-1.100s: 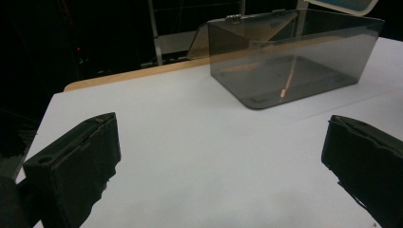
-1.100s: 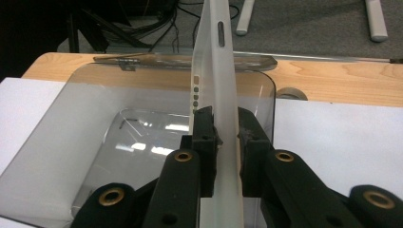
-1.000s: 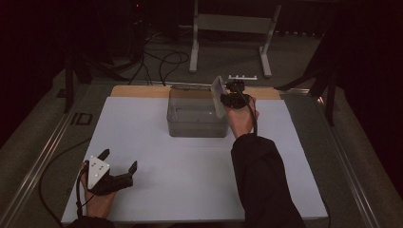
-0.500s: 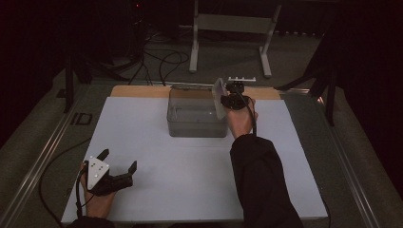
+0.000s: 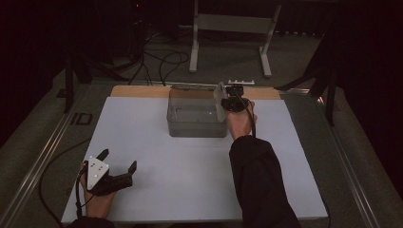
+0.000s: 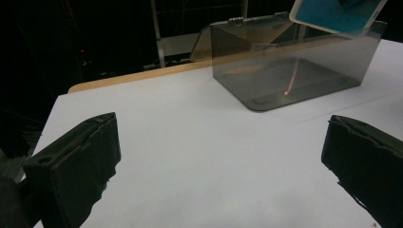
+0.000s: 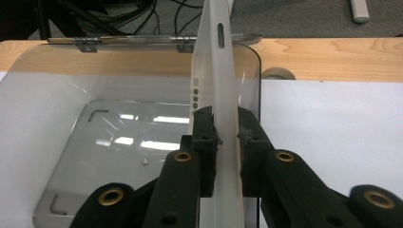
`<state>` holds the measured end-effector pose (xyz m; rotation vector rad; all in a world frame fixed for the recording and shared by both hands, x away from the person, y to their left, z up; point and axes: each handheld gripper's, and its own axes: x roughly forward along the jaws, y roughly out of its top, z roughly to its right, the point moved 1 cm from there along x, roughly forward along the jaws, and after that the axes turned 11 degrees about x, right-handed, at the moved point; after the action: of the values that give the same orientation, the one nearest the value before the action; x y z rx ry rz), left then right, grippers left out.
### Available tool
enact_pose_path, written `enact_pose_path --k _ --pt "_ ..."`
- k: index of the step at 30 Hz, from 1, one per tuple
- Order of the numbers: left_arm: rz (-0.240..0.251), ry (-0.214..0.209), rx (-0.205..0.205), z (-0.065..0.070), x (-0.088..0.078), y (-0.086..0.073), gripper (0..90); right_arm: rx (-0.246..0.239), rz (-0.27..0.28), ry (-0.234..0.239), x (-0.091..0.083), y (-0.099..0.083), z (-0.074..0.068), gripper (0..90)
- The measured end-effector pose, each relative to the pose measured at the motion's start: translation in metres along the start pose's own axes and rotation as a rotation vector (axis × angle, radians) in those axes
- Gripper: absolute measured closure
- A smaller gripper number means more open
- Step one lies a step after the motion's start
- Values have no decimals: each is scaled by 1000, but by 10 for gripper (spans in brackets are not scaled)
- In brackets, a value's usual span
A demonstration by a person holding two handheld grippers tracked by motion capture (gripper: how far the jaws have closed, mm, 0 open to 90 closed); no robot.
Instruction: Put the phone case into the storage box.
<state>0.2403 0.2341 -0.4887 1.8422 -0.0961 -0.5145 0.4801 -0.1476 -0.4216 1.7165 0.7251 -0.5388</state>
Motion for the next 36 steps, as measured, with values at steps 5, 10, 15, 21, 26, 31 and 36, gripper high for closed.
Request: enact_pose_path --k 5,10,15,21,26,31,36 --pt "1 0 0 0 0 0 2 0 -1 -4 2 -2 1 807" --pt "1 0 1 0 0 0 2 -1 -5 -7 4 -5 1 807" --pt "1 0 1 0 0 0 2 -3 -6 -10 6 -6 1 807" --pt "1 0 1 0 0 0 2 -3 -19 -11 10 -10 0 807" --pt "1 0 1 0 0 0 2 -5 -36 -16 13 -12 2 805" --pt "0 -1 1 0 0 0 2 -11 -46 -31 16 -14 2 805" --pt "0 0 3 1 0 0 2 -25 -54 -44 19 -15 1 807"
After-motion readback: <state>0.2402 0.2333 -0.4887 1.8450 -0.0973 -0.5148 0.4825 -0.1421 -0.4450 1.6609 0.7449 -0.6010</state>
